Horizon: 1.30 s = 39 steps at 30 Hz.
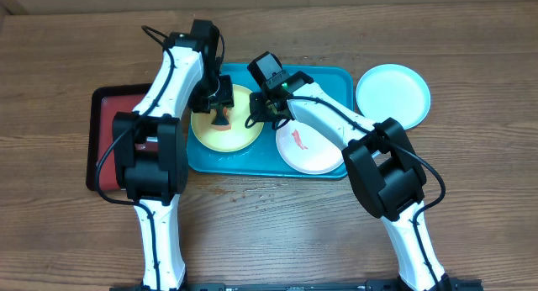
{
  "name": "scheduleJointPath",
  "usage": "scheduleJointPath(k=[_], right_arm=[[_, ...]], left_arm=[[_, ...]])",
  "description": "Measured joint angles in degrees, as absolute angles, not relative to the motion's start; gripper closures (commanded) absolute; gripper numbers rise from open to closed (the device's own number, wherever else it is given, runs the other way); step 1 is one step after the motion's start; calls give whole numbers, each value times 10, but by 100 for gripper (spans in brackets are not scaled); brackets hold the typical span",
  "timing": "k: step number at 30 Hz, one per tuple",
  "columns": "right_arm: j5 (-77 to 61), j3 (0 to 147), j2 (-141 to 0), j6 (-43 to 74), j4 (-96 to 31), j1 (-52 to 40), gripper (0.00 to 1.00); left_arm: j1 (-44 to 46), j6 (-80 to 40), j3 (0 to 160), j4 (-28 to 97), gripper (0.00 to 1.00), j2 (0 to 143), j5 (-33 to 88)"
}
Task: Clean dirty plates on tray and stack at the side
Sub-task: 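Scrub the yellow plate with the sponge in left gripper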
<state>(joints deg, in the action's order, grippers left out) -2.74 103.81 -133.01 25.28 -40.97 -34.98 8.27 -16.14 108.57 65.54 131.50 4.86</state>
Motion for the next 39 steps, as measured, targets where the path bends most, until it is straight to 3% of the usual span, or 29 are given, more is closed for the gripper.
scheduleJointPath(k=[1,3,8,10,24,39], right_arm=[[-27,1038,-1330,253,-410,-350,96],[-27,1038,-1330,252,-410,-350,96],[-27,1038,-1330,253,-410,-350,96],[-27,1038,-1330,253,-409,-350,96],[-27,1038,-1330,253,-409,-350,96],[-29,1038,-1330,253,-410,-350,96]], left_arm=[[83,-161,1077,652,76,1315,45],[83,-163,1067,650,88,1315,40],[83,-161,1064,646,90,1315,38],[83,-161,1064,646,96,1315,38],[98,-164,1064,677,96,1315,87],[128,-185,1013,678,96,1307,-193]])
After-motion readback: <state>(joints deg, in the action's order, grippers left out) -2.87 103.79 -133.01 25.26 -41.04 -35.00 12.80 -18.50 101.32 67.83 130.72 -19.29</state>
